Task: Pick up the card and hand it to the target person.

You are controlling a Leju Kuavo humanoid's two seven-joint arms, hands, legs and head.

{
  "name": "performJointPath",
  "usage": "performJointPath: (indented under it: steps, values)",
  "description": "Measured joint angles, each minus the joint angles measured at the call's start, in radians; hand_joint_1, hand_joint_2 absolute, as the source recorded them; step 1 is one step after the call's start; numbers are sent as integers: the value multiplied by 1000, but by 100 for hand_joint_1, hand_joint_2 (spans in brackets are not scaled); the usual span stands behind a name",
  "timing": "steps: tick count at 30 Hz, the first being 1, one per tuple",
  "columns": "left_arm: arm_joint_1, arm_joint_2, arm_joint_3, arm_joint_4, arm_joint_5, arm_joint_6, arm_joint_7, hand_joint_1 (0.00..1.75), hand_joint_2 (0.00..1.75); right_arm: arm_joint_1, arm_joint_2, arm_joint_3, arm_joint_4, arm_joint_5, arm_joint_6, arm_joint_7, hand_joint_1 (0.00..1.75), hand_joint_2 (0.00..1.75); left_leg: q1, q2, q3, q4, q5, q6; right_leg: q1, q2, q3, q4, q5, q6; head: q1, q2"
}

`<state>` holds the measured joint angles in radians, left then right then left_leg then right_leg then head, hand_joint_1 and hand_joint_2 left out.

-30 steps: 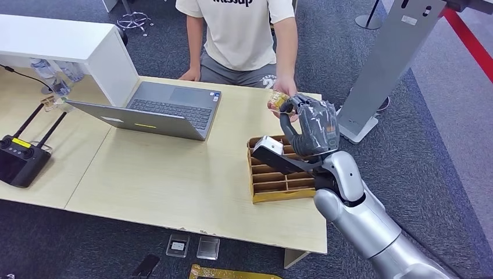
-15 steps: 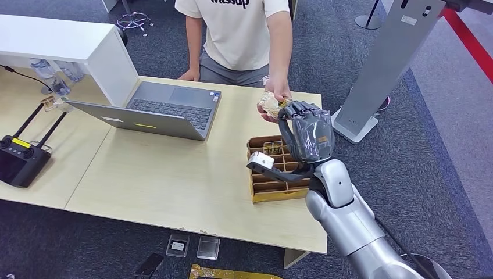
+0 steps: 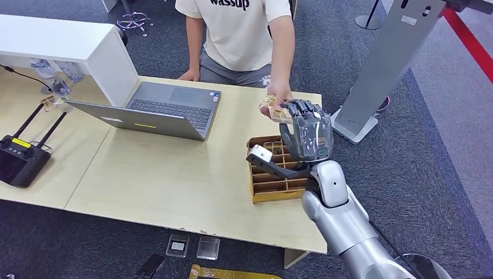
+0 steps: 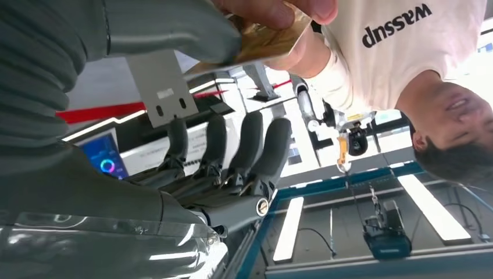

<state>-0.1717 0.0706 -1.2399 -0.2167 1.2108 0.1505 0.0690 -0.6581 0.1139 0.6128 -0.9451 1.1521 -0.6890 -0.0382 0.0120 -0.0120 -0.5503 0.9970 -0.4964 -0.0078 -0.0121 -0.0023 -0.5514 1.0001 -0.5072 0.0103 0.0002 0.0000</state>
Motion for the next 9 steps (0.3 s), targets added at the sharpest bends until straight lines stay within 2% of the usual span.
performJointPath:
  steps: [3, 6, 8, 9]
  values:
    - [3, 0, 0, 0, 7, 9, -5, 0, 0, 0, 4, -3, 5, -64, 0, -24, 0, 175, 0, 0, 0, 0, 0, 0, 0, 0, 0, 0, 0, 0, 0, 0]
    - [3, 0, 0, 0, 8, 9, -5, 0, 0, 0, 4, -3, 6, -70, 0, -26, 0, 175, 0, 0, 0, 0, 0, 0, 0, 0, 0, 0, 0, 0, 0, 0]
    - [16, 0, 0, 0, 24, 21, -13, 0, 0, 2, 8, -5, 9, -403, 40, -90, 0, 175, 0, 0, 0, 0, 0, 0, 0, 0, 0, 0, 0, 0, 0, 0]
    - [20, 1, 0, 0, 29, 25, -16, 0, 0, 3, 9, -5, 10, -515, 54, -111, 0, 175, 0, 0, 0, 0, 0, 0, 0, 0, 0, 0, 0, 0, 0, 0]
